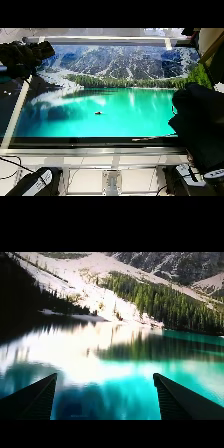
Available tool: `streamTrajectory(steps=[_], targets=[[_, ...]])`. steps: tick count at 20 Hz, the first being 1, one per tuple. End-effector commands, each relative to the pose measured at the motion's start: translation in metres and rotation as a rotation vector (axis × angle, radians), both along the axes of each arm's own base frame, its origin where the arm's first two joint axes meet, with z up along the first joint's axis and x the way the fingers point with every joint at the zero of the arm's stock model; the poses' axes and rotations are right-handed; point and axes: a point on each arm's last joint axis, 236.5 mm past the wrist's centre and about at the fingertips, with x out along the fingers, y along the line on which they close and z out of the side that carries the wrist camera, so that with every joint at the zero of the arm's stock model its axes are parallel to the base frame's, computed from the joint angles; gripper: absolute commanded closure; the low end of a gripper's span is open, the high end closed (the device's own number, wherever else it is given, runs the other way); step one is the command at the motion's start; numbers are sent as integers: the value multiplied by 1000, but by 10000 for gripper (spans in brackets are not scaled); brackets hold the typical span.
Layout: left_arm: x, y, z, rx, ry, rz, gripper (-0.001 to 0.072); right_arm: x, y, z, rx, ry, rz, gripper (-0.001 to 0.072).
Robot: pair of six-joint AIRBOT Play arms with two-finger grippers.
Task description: Fold the clothes and pants, and hang the long-sleeved shirts on hangers.
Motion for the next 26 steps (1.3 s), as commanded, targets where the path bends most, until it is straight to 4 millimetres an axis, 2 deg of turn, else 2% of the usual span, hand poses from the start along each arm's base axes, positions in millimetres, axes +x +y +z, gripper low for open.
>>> streamTrajectory(steps=[1,2,3,6,7,8,9,10,12,13,15,16,17,18,19,20,23,26], targets=[[0,0,0,-1,0,1,5,-73,-33,-21,-23,169,-201,690],[0,0,0,-1,0,1,5,-91,-38,-32,-22,252,-233,690],[0,0,0,0,-1,1,5,-101,-41,-40,-6,293,-262,690],[0,0,0,-13,0,12,5,-103,-44,-58,42,316,-260,687],[0,0,0,-20,0,18,6,-104,-42,-63,69,323,-266,545],[0,0,0,-20,0,18,5,-104,-40,-64,87,326,-270,287],[0,0,0,-20,0,18,5,-105,-38,-62,104,324,-283,236],[0,0,0,-20,0,18,6,-104,-38,-55,116,312,-318,236],[0,0,0,-20,0,18,5,-93,-48,-16,71,227,-372,238],[0,0,0,-19,0,17,5,-82,-54,11,11,164,-368,239],[0,0,0,-20,0,18,5,-46,-57,80,-108,-51,-320,249],[0,0,0,-19,0,18,5,-22,-47,115,-137,-187,-260,296],[0,0,0,-20,1,18,5,4,-26,149,-146,-329,-171,315],[-1,0,-1,-21,6,16,5,28,3,178,-156,-445,-52,315],[-3,-1,-3,-22,17,14,5,47,34,197,-166,-520,67,315],[-3,-1,-3,-22,18,14,5,60,64,206,-179,-551,170,315],[-3,-1,-3,-22,18,14,5,86,140,201,-225,-514,416,315],[-3,-1,-3,-22,18,14,5,97,188,172,-235,-394,592,315]])
